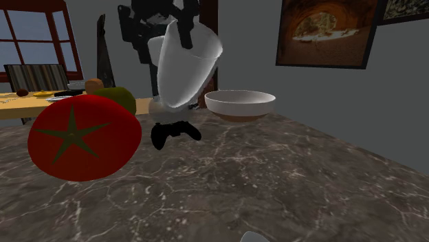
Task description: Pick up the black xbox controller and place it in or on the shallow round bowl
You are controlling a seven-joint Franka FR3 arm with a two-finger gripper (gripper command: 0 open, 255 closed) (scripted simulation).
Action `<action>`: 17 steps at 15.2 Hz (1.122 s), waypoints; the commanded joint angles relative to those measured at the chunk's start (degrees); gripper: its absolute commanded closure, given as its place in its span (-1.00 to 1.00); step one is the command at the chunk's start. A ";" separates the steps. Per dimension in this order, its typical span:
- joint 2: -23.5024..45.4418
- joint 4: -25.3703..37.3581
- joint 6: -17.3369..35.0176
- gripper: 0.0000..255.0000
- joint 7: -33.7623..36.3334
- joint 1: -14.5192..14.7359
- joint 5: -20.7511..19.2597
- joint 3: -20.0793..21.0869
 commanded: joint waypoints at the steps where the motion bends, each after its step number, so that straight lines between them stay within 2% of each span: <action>1: 5.94 -6.98 12.01 -1.00 0.24 0.81 3.56 0.90; 3: 7.47 -7.56 14.25 -1.00 0.48 2.23 3.43 0.05; 4: 5.79 -6.15 31.74 -1.00 -0.31 1.35 3.16 -0.29; 5: 5.79 -6.16 31.75 -1.00 -0.28 1.38 3.12 -0.32; 9: 19.27 7.27 7.93 -1.00 2.15 -1.47 -1.34 -1.41; 14: 37.35 22.50 -18.73 -1.00 4.24 -2.41 -4.63 -2.72; 15: 40.03 24.52 -22.53 -1.00 4.48 -2.51 -4.98 -2.82; 17: 40.05 23.03 -21.01 -1.00 4.40 -2.41 -4.78 -2.64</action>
